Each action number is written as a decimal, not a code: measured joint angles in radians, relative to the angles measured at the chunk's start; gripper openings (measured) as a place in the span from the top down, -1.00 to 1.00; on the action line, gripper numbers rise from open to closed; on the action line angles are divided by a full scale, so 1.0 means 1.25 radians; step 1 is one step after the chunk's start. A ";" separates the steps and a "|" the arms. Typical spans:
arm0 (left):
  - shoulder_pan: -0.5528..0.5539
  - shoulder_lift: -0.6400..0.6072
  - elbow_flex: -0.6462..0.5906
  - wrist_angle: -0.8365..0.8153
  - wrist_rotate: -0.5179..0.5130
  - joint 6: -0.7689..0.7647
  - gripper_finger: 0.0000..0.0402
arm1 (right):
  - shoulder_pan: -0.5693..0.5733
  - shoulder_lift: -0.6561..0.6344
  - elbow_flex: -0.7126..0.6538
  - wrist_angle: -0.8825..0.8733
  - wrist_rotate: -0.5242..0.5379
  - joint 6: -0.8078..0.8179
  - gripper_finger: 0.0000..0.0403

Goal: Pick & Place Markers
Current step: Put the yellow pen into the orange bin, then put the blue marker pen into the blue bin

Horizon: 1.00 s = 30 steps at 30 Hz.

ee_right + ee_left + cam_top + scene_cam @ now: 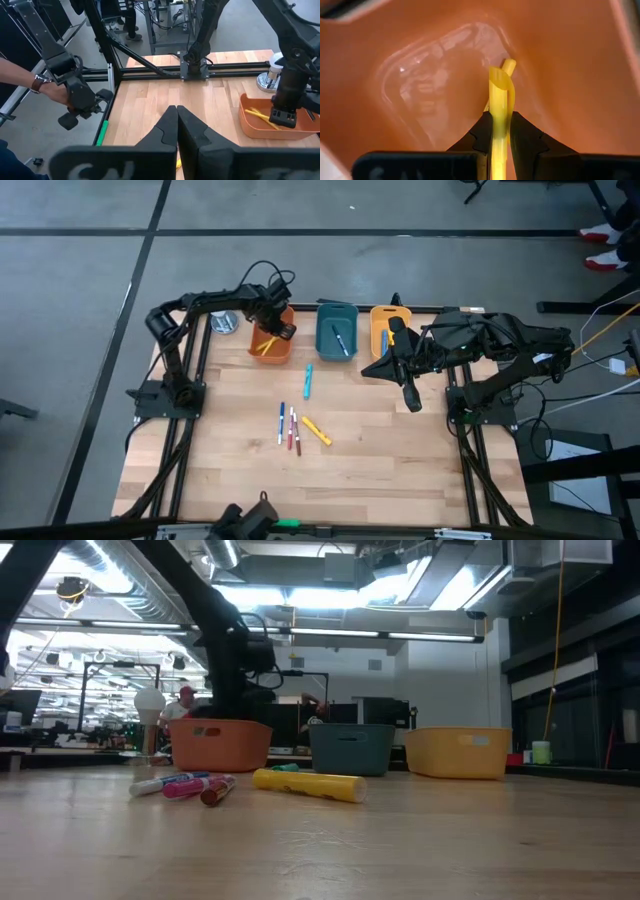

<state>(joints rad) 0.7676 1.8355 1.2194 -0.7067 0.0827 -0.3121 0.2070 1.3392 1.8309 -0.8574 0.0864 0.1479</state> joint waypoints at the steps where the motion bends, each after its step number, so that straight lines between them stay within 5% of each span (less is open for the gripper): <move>1: 0.000 0.004 0.000 -0.001 0.001 0.000 0.82 | 0.000 0.000 0.000 0.000 0.000 0.000 1.00; 15: -0.002 0.016 0.000 -0.001 0.010 -0.014 0.77 | 0.000 0.000 0.000 0.000 0.000 -0.001 1.00; 30: -0.002 0.016 0.000 -0.005 0.011 -0.027 0.44 | 0.000 0.000 0.000 0.000 0.000 -0.005 1.00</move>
<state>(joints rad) 0.7654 1.8561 1.2194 -0.7132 0.0963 -0.3460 0.2072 1.3392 1.8309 -0.8571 0.0866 0.1416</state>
